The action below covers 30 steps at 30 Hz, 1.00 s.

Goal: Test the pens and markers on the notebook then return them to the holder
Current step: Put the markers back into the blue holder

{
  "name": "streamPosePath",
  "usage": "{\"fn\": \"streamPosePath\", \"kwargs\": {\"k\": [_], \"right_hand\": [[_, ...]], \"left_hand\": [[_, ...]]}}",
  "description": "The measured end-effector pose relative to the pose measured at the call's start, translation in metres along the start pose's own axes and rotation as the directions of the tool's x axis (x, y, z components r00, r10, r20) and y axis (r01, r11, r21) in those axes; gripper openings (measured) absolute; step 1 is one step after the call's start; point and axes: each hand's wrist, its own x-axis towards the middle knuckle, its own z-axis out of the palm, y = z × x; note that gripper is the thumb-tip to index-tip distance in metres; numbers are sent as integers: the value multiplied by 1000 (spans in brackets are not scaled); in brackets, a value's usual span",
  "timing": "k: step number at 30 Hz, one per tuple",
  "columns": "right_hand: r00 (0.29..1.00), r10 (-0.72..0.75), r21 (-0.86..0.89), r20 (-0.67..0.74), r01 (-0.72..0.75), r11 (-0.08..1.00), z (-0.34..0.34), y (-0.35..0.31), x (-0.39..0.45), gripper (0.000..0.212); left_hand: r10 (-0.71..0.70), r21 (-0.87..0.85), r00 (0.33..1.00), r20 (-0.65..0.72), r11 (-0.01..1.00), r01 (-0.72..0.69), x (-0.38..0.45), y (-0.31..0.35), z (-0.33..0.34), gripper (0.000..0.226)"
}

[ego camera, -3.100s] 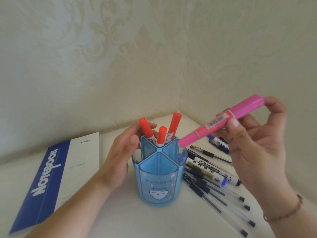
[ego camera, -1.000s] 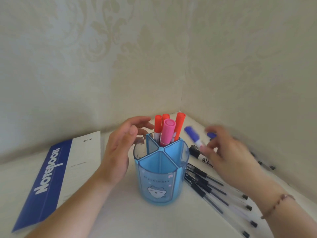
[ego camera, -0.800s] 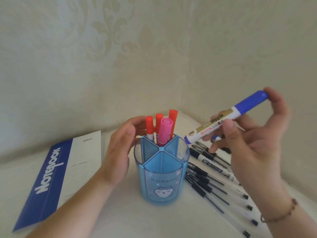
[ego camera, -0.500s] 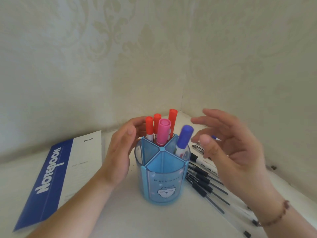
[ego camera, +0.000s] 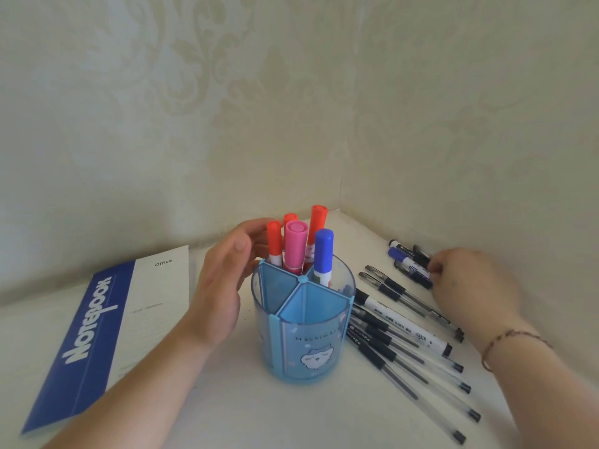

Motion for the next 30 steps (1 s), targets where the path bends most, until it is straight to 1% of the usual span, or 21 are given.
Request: {"fn": "streamPosePath", "kwargs": {"k": [3, 9, 12, 16, 19, 22, 23, 26, 28, 30], "right_hand": [[999, -15, -79, 36, 18, 997, 0, -4, -3, 16], [999, -36, -135, 36, 40, 990, -1, -7, -7, 21], [998, -27, -149, 48, 34, 988, -2, -10, -9, 22], [997, -50, -177, 53, 59, 982, -1, -12, -11, 19], [998, -33, -176, 53, 42, 983, -3, -11, -10, 18], [996, -19, -195, 86, 35, 980, -5, -9, -10, 14], [996, -27, -199, 85, 44, 979, -5, -8, -10, 14], [995, -76, -189, 66, 87, 978, -1, -4, -11, 25], [989, -94, -140, 112, 109, 984, 0, -6, -12, 30], [983, -99, -132, 153, 119, 984, -1, -9, -14, 31]], "left_hand": [[7, 3, 1000, -4, 1000, -7, 0, -1, -1, 60], [16, 2, 1000, -14, 1000, -16, 0, -2, -2, 60], [8, 0, 1000, -24, 1000, -8, 0, -3, -2, 64], [1, 3, 1000, -17, 1000, -1, 0, -3, -2, 60], [1, 7, 1000, -16, 1000, -1, 0, -3, -3, 65], [-8, 7, 1000, -1, 1000, 8, -1, -2, -3, 67], [-13, 3, 1000, 4, 1000, 13, -1, -2, -2, 67], [-32, -2, 999, 18, 999, 33, -1, -3, -2, 65], [-37, 1, 999, 24, 999, 37, -2, -3, -2, 63], [-38, -2, 999, 26, 999, 38, -1, -3, -2, 61]]}}
